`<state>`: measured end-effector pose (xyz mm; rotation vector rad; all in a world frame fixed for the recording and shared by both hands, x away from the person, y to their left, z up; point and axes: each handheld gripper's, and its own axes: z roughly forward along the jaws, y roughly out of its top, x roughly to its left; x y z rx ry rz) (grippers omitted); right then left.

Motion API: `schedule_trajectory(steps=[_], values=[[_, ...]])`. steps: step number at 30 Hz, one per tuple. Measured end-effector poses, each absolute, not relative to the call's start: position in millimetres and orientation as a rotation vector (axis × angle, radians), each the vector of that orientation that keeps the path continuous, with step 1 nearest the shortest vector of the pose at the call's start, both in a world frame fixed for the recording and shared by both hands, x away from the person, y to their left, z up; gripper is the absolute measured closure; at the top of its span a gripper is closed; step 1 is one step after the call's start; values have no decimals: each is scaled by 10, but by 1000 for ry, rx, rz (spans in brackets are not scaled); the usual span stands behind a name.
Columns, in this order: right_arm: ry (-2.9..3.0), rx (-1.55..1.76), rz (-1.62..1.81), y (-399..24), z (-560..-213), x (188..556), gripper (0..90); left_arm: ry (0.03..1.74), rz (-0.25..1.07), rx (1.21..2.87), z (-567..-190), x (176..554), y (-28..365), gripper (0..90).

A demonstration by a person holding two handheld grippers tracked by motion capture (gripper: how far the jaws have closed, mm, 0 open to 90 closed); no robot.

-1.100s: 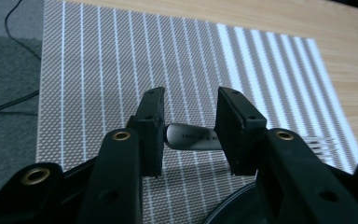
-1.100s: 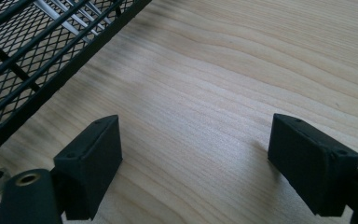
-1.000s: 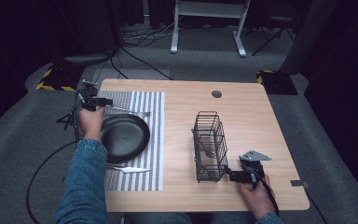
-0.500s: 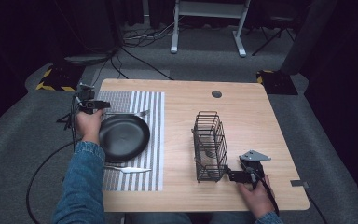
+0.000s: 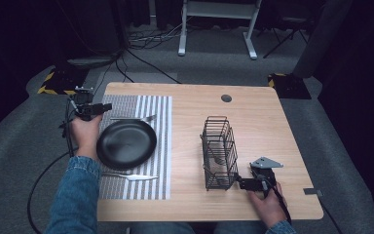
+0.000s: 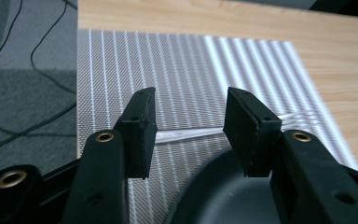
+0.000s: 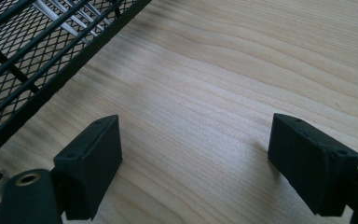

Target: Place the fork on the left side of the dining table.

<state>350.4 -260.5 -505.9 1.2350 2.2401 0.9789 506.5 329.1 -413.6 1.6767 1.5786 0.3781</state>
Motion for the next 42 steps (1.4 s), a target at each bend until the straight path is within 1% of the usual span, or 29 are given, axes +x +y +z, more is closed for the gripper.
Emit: schedule_trajectory(steps=[2, 4, 5, 8, 11, 13, 14, 15, 17, 18, 19, 23, 27, 29, 30, 32, 34, 36, 37, 38, 42], values=[[2240, 1234, 979, -2605, -5059, 3504, 174, 1559, 392, 1685, -4091, 5015, 3284, 538], [2240, 1235, 979, -2605, -5059, 3504, 174, 1510, 427, 1721, -3943, 4849, 3262, 533], [2240, 1235, 979, -2605, -5059, 3504, 174, 1510, 427, 1721, -3943, 4849, 3262, 531], [2241, 1234, 980, -2604, -5059, 3504, 174, 1459, 488, 1724, -3815, 4642, 3252, 528], [2242, 1234, 980, -2602, -5059, 3505, 175, 1441, 491, 1716, -3724, 4440, 3290, 528], [2242, 1233, 980, -2602, -5059, 3505, 174, 1439, 492, 1726, -3701, 4395, 3297, 527], [2243, 1233, 980, -2601, -5059, 3505, 174, 1408, 493, 1718, -3676, 4295, 3298, 524], [2243, 1233, 980, -2601, -5059, 3505, 174, 1408, 493, 1718, -3676, 4295, 3298, 516], [2243, 1232, 980, -2600, -5059, 3505, 174, 1387, 442, 1718, -3659, 4219, 3299, 509], [2245, 1230, 981, -2599, -5059, 3504, 174, 1363, 433, 1727, -3639, 4130, 3284, 503], [2245, 1230, 981, -2599, -5059, 3504, 174, 1363, 433, 1727, -3639, 4130, 3284, 502], [2252, 1218, 985, -2594, -5060, 3507, 174, 1306, 464, 1762, -3584, 3909, 3246, 494], [2254, 1217, 985, -2593, -5059, 3507, 174, 1289, 470, 1766, -3562, 3777, 3225, 488], [2255, 1215, 986, -2592, -5060, 3507, 174, 1272, 489, 1780, -3557, 3634, 3204, 486], [2255, 1215, 986, -2592, -5060, 3507, 174, 1272, 489, 1780, -3557, 3634, 3204, 484], [2255, 1215, 986, -2591, -5059, 3507, 174, 1258, 503, 1789, -3563, 3523, 3196, 481], [2256, 1214, 986, -2591, -5059, 3507, 174, 1248, 486, 1780, -3585, 3394, 3207, 477], [2256, 1214, 986, -2591, -5059, 3507, 174, 1248, 488, 1785, -3591, 3348, 3207, 474], [2256, 1214, 986, -2591, -5059, 3507, 174, 1235, 509, 1800, -3602, 3254, 3202, 472], [2256, 1215, 986, -2591, -5059, 3507, 174, 1235, 509, 1800, -3602, 3254, 3202, 471], [2257, 1214, 986, -2591, -5059, 3507, 174, 1222, 517, 1789, -3621, 3045, 3217, 470]])
